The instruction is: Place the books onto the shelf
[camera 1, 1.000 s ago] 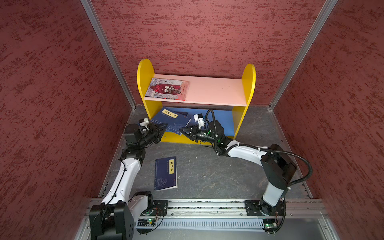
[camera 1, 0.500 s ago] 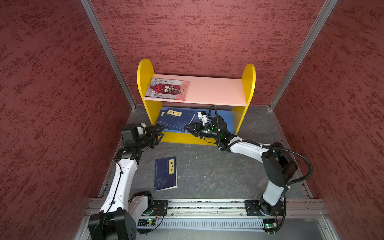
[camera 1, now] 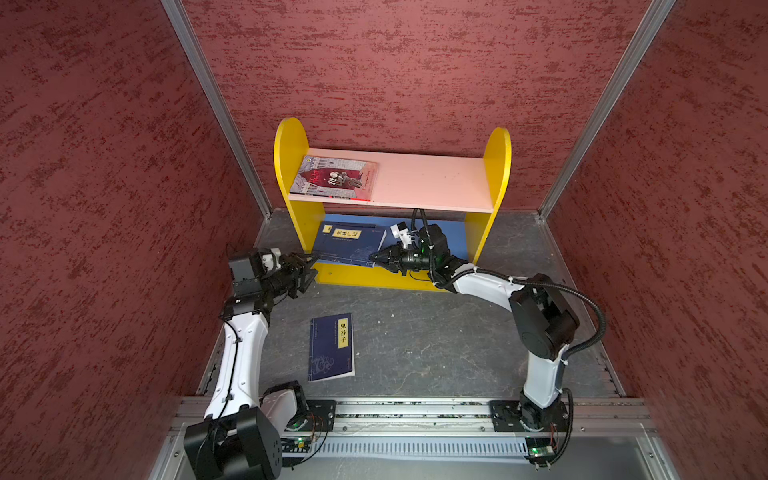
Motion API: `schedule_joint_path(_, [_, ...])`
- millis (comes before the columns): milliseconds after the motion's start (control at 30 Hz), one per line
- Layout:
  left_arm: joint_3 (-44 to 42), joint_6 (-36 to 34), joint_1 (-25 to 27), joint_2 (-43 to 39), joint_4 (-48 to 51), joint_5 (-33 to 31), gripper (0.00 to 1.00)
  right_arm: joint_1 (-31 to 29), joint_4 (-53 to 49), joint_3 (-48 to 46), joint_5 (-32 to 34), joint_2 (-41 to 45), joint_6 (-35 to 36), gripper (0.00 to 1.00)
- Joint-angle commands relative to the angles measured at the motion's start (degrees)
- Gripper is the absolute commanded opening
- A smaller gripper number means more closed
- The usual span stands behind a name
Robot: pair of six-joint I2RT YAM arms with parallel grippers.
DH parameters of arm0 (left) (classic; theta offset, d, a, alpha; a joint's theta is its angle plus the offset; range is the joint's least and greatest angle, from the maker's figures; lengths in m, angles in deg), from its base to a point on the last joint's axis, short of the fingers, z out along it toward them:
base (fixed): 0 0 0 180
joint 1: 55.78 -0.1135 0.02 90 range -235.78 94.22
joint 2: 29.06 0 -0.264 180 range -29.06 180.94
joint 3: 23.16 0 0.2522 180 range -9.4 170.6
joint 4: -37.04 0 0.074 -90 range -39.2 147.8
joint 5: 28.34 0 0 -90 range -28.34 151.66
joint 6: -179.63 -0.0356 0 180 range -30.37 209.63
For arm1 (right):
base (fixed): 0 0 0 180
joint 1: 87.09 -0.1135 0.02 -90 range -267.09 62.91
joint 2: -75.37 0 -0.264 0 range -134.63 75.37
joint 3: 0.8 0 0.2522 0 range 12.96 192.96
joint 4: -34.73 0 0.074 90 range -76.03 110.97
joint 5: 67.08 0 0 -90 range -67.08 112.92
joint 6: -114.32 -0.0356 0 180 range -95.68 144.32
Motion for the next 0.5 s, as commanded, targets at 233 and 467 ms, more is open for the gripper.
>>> schedule_joint_path(233, [1.69,1.35,-4.96,0.74,-6.28,7.82,0.54,0.81,-0.22,6.14,-1.47,-2.23,2.19,0.00])
schedule_joint_path(467, [0.89,1.78,-4.96,0.83,-7.88,8.34,0.55,1.29,-9.15,10.99,-1.10,-4.87,6.77,0.00])
